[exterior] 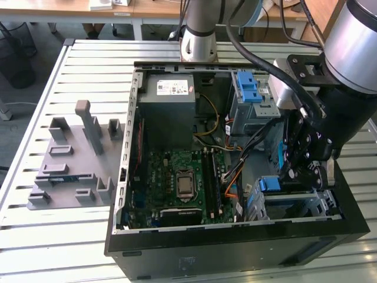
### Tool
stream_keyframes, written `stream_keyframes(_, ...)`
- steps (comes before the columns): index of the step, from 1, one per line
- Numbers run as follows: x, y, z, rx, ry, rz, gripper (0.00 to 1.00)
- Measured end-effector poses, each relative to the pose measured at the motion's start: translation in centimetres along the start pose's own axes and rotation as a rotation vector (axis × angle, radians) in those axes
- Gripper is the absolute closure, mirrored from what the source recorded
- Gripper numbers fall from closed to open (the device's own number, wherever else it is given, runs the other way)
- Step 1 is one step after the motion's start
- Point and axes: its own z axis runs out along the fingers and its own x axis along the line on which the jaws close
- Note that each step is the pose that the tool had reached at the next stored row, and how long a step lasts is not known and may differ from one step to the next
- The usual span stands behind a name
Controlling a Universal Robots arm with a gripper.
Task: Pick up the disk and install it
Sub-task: 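Insert the first disk wire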
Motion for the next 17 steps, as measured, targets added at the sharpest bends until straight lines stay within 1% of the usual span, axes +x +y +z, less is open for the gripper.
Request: stream_keyframes(17, -0.07, -2.09, -0.02, 0.0000, 0.0000, 0.000, 0.89)
